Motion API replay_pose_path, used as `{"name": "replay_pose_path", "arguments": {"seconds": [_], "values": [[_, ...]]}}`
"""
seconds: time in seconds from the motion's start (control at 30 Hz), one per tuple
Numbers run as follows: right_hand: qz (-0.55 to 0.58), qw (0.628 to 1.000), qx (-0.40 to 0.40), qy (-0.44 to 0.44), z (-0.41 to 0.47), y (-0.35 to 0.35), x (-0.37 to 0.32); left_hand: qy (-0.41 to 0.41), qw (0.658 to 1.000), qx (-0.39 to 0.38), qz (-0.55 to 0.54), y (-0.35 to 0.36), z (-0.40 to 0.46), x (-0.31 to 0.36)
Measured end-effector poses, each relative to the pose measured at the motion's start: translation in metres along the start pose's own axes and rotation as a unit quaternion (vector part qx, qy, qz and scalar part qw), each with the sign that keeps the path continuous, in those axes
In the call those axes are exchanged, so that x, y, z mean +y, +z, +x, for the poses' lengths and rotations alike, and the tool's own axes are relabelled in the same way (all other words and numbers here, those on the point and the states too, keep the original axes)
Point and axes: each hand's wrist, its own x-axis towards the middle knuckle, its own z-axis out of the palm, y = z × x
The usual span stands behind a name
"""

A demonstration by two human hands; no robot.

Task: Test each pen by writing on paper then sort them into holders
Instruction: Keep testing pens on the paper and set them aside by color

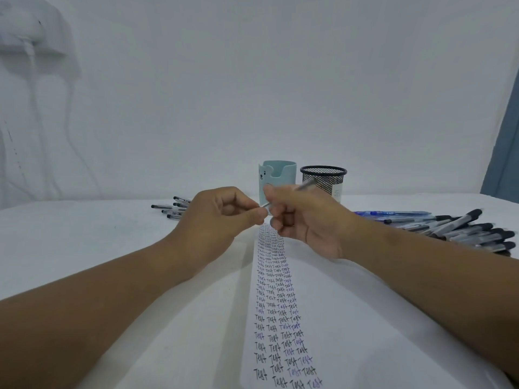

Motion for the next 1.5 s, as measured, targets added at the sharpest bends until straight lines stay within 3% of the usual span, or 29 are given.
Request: {"name": "replay_pose_path", "arguments": {"seconds": [0.17,0.3,0.53,0.63,0.77,0.97,1.5], "values": [[0.021,0.990,0.124,-0.058,0.009,-0.009,0.006,-0.024,0.983,-0.064,0.169,-0.005,0.001,-0.008],[0.000,0.984,0.172,-0.036,0.012,-0.026,-0.005,-0.029,0.928,-0.137,0.345,-0.012,0.002,-0.009],[-0.180,0.975,0.131,0.017,0.035,-0.027,-0.001,-0.012,0.918,-0.176,0.356,-0.013,0.007,-0.011],[-0.188,0.977,0.098,0.026,0.041,-0.025,0.010,-0.013,0.921,-0.180,0.346,-0.015,0.009,-0.015],[-0.201,0.974,0.109,0.000,0.043,-0.029,0.018,-0.009,0.922,-0.186,0.339,-0.016,0.011,-0.016],[-0.325,0.937,0.127,-0.028,0.047,-0.034,0.026,-0.012,0.923,-0.187,0.337,-0.017,0.012,-0.020],[-0.344,0.933,0.106,-0.025,0.047,-0.033,0.026,-0.010,0.919,-0.193,0.342,-0.017,0.011,-0.021]]}}
